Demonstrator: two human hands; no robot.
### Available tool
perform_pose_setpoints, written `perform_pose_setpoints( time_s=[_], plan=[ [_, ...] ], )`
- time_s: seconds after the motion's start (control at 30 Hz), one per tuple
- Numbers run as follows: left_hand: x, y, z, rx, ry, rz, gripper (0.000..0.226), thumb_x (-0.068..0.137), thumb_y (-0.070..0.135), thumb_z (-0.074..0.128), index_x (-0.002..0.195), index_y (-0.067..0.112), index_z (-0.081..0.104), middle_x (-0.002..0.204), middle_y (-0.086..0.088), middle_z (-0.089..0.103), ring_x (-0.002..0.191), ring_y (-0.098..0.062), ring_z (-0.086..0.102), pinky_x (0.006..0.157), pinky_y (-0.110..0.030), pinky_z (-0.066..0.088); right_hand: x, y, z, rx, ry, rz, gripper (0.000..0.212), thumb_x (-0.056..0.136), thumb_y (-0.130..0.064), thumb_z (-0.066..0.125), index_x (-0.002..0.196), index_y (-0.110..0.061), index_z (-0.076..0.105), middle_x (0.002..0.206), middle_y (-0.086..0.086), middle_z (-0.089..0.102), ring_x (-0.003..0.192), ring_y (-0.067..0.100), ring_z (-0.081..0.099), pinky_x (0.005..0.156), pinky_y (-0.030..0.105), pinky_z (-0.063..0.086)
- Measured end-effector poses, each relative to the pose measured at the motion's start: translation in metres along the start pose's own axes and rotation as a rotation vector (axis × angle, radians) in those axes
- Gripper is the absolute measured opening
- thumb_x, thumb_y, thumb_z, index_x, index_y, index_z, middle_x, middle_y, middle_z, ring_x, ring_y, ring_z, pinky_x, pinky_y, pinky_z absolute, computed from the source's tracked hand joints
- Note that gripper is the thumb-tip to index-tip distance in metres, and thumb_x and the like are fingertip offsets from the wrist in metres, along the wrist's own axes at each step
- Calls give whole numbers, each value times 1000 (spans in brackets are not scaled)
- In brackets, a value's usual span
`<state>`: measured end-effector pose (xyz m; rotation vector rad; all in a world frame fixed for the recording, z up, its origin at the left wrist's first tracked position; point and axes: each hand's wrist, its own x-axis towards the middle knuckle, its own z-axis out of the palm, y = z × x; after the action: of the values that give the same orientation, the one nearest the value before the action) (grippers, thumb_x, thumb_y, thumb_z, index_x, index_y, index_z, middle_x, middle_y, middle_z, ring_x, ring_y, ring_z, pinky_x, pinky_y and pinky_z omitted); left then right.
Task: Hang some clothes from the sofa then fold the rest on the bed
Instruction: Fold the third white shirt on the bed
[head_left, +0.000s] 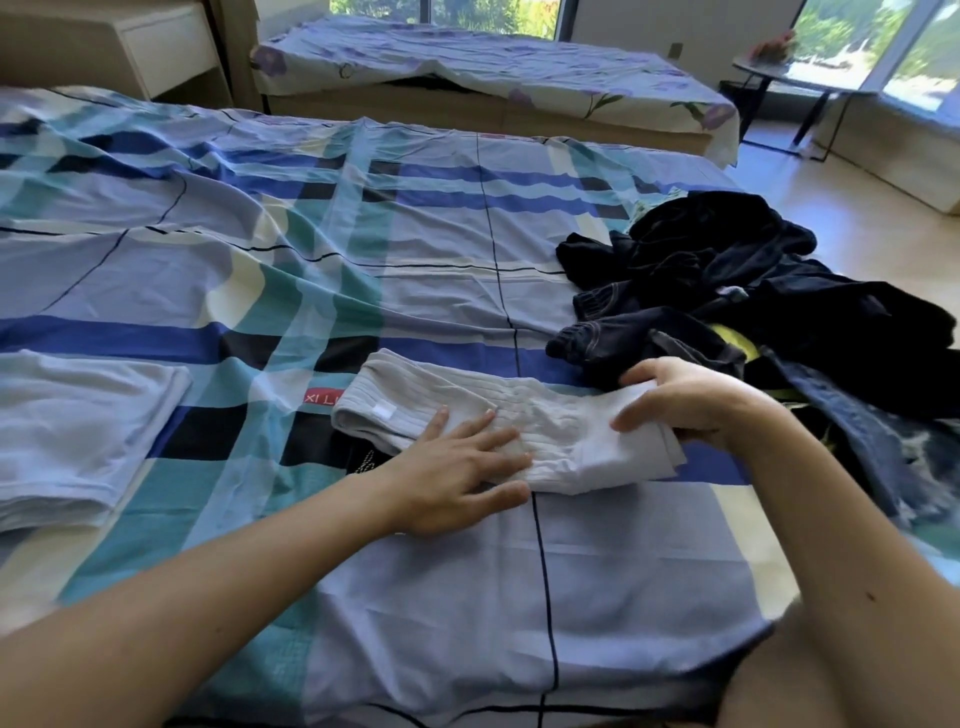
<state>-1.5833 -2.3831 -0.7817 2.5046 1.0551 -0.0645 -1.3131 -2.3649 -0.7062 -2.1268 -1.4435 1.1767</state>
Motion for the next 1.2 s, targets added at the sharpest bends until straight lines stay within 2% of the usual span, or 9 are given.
perform_pose_setpoints(
  time_s=[0.13, 0.3, 0.47, 0.6, 0.73, 0.87, 0.97, 1.1, 1.2],
  plan=[
    [2, 20, -20, -672, 232, -23, 75, 92, 70, 37, 154, 28, 37, 154, 5, 46, 139, -5, 41, 116, -26, 29, -17, -29, 12, 324, -21, -248, 56, 79, 0, 78, 130, -14, 58, 113, 17, 68, 94, 31, 69, 82, 44, 58],
    [3, 29, -59, -1287, 324, -165, 60, 88, 58, 53, 135, 20, 57, 115, -14, 71, 101, -24, 71, 89, -41, 58, -26, -48, 53, 835, -391, -429, 63, 93, 4, 55, 149, -16, 33, 118, 16, 71, 104, 30, 72, 93, 39, 56],
    [3, -12, -70, -1242, 570, -474, 26, 88, -2, 64, 113, 6, 63, 105, -17, 70, 82, -25, 72, 68, -38, 63, -10, -49, 78, 780, -348, -606, 64, 86, 9, 55, 144, -13, 42, 128, 18, 67, 122, 30, 63, 104, 38, 49],
    [0, -42, -73, -1075, 658, -647, 26, 86, -8, 58, 107, 7, 60, 93, -10, 63, 73, -21, 64, 51, -28, 60, 9, -38, 98, 270, -109, -742, 48, 93, -4, 53, 136, -27, 54, 140, -3, 58, 133, 8, 50, 113, 33, 39],
    [-3, -77, -60, -623, 662, -785, 35, 82, 6, 60, 117, 13, 59, 107, -6, 66, 98, -26, 63, 85, -37, 56, 23, -19, 136, -564, -213, -695, 53, 108, -40, 35, 159, -36, 18, 170, -4, -3, 155, 14, -8, 125, 46, -6],
    [-2, -84, -49, -316, 510, -905, 53, 91, 36, 58, 137, 12, 44, 137, -14, 52, 128, -36, 47, 105, -46, 42, 22, -17, 155, -687, -210, -641, 62, 105, -55, 24, 160, -40, -1, 166, -6, -21, 151, 14, -26, 121, 53, -15],
    [-3, -84, -46, -463, 439, -899, 75, 85, 48, 70, 141, 8, 38, 137, -11, 55, 126, -33, 53, 104, -42, 45, 21, -24, 148, -597, -272, -604, 61, 103, -59, 26, 159, -41, 7, 168, -7, -16, 152, 13, -22, 122, 53, -13],
    [-6, -86, -47, -785, 555, -880, 55, 77, 23, 80, 123, 11, 52, 117, -9, 64, 105, -26, 63, 92, -42, 55, 21, -28, 140, -166, -88, -560, 43, 102, -46, 51, 141, -30, 54, 168, 4, 8, 154, 21, 13, 123, 42, 19],
    [-9, -83, -54, -1077, 535, -865, 31, 77, 7, 80, 102, 2, 63, 105, -22, 71, 90, -33, 71, 85, -46, 60, 27, -27, 136, -48, 70, -420, 27, 93, -33, 68, 119, -27, 62, 146, 14, 42, 124, 24, 51, 95, 33, 43]
  ],
)
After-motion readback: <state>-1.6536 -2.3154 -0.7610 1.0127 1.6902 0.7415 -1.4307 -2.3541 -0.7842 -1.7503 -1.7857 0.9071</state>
